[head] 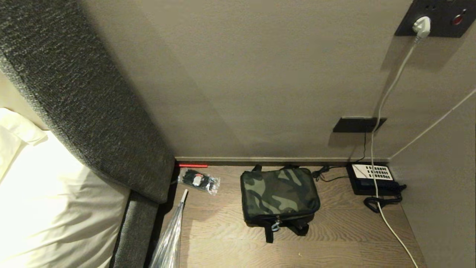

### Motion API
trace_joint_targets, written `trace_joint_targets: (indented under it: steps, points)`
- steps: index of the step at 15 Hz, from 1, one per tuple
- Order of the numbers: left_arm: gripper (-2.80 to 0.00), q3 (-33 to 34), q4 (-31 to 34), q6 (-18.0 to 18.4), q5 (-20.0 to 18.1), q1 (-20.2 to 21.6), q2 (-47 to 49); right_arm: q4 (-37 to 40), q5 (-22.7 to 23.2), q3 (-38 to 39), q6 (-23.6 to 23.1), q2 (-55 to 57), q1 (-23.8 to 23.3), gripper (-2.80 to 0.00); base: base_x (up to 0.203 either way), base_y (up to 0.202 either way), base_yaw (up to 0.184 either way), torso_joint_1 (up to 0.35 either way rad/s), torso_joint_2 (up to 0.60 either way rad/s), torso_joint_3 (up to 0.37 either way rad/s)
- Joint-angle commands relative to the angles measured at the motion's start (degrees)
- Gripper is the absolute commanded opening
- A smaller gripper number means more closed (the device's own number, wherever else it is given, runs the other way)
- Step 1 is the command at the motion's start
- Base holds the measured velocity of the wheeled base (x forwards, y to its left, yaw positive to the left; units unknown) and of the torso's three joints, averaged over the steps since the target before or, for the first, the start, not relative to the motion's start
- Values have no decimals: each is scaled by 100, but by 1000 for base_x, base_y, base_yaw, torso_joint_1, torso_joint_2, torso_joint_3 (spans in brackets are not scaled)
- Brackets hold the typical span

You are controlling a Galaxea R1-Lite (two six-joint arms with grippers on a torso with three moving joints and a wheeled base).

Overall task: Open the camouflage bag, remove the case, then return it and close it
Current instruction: Open the top of the storage box

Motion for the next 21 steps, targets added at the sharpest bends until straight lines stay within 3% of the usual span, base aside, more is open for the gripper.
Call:
trace_joint_targets:
  steps: [1, 4, 7, 10, 12, 15, 18, 21]
  points:
    - [-280, 0, -2, 22, -5, 2, 0, 4, 3, 1, 2, -1, 1, -280, 0, 0, 0, 2, 2, -139]
    - [-280, 0, -2, 22, -5, 2, 0, 7, 11, 1, -18, -1, 1, -280, 0, 0, 0, 2, 2, -39]
    - [-280, 0, -2, 22, -5, 2, 0, -38, 161, 17, -534, -1, 1, -280, 0, 0, 0, 0, 0, 0]
    - [-280, 0, -2, 22, -5, 2, 0, 70, 87, -38, -350, -1, 1, -280, 0, 0, 0, 0, 0, 0]
    - [-280, 0, -2, 22, -5, 2, 0, 500, 151, -654, -294, 2, 1, -280, 0, 0, 0, 0, 0, 0]
    - [-280, 0, -2, 22, -5, 2, 0, 2207, 684, -2515, -209, 111, -1, -280, 0, 0, 0, 0, 0, 0]
    - [-280, 0, -2, 23, -5, 2, 0, 2723, 867, -3393, 230, 1504, 5, -280, 0, 0, 0, 0, 0, 0]
    - [-280, 0, -2, 22, -5, 2, 0, 2574, 823, -4021, 466, 4331, 26, -280, 0, 0, 0, 0, 0, 0]
